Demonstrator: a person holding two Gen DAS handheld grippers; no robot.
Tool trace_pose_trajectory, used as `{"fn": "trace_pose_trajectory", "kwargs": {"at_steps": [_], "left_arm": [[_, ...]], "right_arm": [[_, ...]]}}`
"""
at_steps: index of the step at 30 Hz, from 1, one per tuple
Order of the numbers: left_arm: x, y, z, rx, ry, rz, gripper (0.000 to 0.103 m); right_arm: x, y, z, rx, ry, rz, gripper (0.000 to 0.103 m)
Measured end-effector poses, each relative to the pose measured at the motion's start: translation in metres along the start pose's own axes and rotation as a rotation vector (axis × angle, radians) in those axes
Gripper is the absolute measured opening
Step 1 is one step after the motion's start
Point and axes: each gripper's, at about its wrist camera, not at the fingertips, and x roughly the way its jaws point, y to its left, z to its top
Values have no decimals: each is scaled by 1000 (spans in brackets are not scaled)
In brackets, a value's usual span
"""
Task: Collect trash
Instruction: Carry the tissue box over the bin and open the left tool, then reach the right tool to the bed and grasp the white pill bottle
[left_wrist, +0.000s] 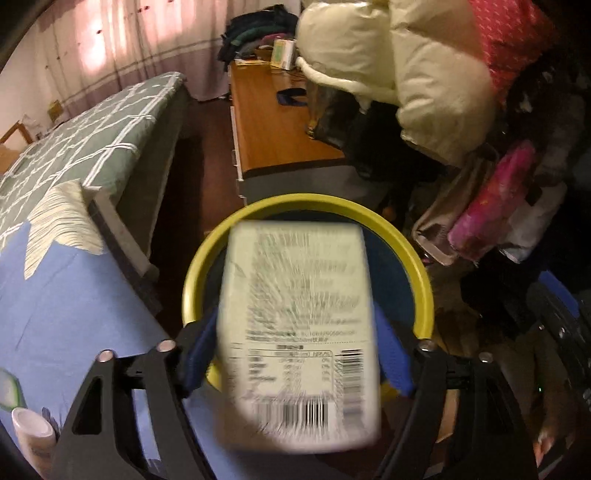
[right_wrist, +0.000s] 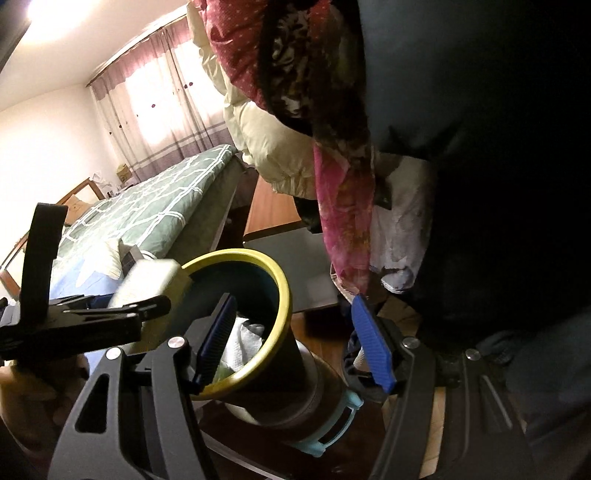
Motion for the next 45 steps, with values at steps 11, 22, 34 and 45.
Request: {"fn": "trace_pose_trajectory", "kwargs": {"at_steps": [11,22,34,45], "left_arm": [[-127,80,-67,-158,-214,98,89],[-227,236,-206,-506,-303,346,93],[-235,343,-302,-776,-328,440,93],[-248,333,-303,-766,-359,507,93]], "right_arm": [[6,38,-7,-62,33,68,64],[8,145,-26,-260,95,246,66],[1,300,-64,-615,193,540,85],[25,372,-94,-861,223,583,96]]}}
